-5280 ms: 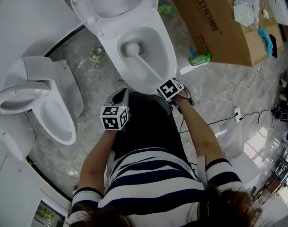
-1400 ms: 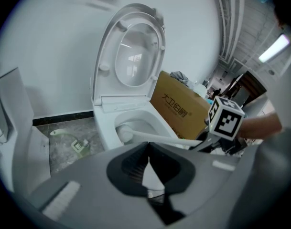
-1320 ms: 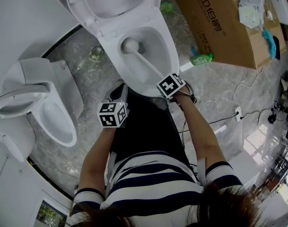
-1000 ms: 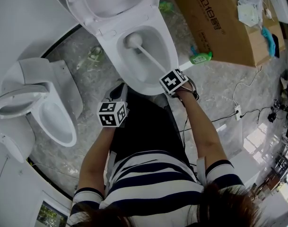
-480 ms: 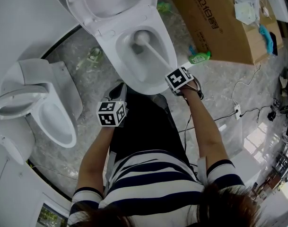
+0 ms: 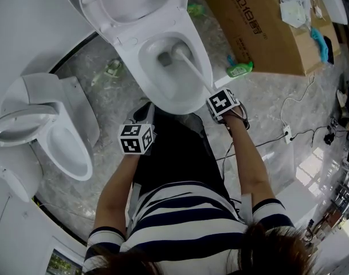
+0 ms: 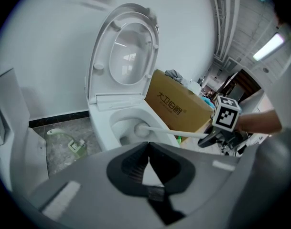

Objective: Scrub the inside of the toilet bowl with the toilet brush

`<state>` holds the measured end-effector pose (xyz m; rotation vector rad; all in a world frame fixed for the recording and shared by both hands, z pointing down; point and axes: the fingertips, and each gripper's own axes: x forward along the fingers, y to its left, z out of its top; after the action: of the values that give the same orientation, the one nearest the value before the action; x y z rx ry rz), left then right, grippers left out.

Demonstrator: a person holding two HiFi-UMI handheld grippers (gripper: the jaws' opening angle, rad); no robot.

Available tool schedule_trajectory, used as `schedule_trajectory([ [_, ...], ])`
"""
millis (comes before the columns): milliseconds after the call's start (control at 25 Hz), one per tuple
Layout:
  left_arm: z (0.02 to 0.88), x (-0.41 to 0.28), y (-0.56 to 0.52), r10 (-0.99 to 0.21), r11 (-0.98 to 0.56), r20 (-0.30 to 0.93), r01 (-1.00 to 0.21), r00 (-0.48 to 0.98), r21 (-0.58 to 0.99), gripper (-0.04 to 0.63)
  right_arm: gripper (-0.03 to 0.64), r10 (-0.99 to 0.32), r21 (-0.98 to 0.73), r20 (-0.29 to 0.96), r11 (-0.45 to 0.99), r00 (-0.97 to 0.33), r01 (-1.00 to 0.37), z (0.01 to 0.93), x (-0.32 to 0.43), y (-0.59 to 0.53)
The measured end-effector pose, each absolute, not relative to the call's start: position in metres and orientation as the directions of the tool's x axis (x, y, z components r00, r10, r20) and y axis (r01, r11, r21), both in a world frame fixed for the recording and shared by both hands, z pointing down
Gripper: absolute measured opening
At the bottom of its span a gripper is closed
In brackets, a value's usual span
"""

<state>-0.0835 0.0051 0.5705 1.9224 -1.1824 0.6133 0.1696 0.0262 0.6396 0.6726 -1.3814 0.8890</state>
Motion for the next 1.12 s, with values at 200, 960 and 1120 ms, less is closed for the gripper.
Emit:
schedule_trajectory([
  [200, 0.571, -0.083, 0.006, -0.513, -0.261, 0.731, -0.893, 0.45, 0.367, 0.0, 0.025, 0.169, -0.099, 0.986, 0.537, -0.008, -0.838, 0.636, 0.179, 0.046],
  [960, 0.565, -0.073, 0.0, -0.524, -0.252, 0.719, -0.889, 0.457, 0.381, 0.0, 0.025, 0.338, -0.211, 0.941, 0.605, 0.008, -0.768, 0.622, 0.191, 0.105],
  [1120, 0.565, -0.074, 0.001, -0.524, -0.245, 0.721, -0.891, 0.453, 0.382, 0.0, 0.023, 0.374, -0.26, 0.927, 0.573, -0.035, -0.777, 0.62, 0.184, 0.12],
])
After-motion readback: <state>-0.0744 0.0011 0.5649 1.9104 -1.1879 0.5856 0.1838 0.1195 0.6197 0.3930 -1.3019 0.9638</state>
